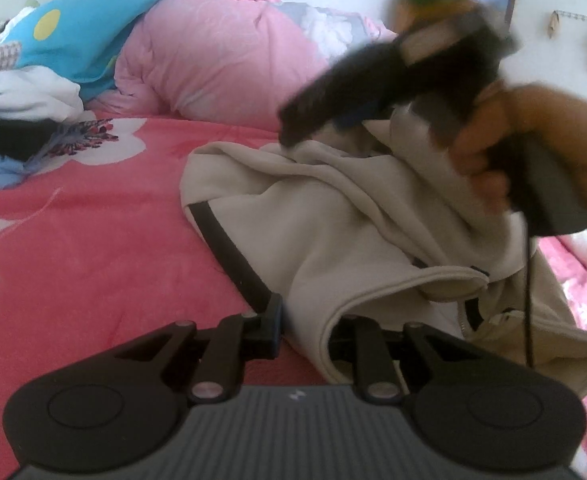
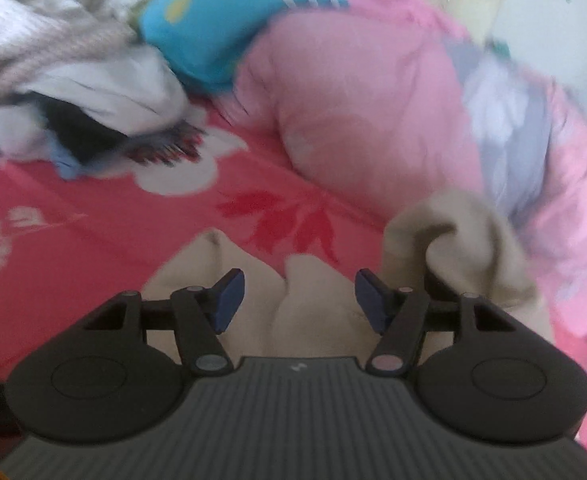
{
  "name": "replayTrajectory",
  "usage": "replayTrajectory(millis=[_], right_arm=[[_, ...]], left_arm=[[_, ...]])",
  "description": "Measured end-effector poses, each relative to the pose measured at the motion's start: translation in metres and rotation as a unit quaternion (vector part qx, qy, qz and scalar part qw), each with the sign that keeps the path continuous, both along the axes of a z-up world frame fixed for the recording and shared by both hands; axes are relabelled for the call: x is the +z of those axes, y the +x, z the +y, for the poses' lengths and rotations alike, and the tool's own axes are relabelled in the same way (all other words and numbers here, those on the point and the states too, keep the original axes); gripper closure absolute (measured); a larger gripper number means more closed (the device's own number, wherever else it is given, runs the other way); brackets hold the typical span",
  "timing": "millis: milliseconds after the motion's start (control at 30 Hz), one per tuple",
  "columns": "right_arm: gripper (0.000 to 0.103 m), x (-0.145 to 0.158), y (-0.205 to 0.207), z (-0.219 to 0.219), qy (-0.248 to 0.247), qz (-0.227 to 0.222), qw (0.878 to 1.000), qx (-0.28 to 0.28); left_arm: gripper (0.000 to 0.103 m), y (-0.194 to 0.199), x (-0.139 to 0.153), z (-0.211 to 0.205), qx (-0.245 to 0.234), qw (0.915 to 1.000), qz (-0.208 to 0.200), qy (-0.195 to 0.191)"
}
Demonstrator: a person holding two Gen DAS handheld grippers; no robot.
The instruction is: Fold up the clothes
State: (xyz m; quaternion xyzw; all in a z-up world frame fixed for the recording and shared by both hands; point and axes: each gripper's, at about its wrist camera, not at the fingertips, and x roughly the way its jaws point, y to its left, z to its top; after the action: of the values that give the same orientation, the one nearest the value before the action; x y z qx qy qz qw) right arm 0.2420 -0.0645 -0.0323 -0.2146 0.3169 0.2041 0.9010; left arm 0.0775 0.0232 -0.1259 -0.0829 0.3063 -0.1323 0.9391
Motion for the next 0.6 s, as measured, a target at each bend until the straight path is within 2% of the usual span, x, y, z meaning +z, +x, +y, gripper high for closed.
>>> replayTrajectory(millis=[67,100,200,400,600], right_arm=[[0.053,-0.018,0.016,0.002,-0.02,0.028,0.999,-0.018],[0.068,-0.025,0.019,0.0,-0.026,0.035,0.999,-0.024],[0.095,-0.024,0.014,-0.014,0.007,0.034,0.999,-0.032],[0.099,0.024,-0.019,-0.061,0.095,-0.031,0.993,-0.062],[0.099,0.083,-0.074,-0.15,0.193,-0.108,0.968,-0.12]], left_arm=[[0.084,0.0,-0.001,0.002,-0.001,1.0,0.0,-0.005],[0.084,-0.001,-0.001,0.003,-0.001,1.0,0.0,-0.007],[0.084,-0.001,-0.002,0.003,-0.001,1.0,-0.001,-0.008],[0.084,-0.004,-0.004,0.004,0.0,1.0,-0.005,-0.008],[0.084,-0.004,-0.005,0.007,0.0,0.9998,-0.006,-0.019]])
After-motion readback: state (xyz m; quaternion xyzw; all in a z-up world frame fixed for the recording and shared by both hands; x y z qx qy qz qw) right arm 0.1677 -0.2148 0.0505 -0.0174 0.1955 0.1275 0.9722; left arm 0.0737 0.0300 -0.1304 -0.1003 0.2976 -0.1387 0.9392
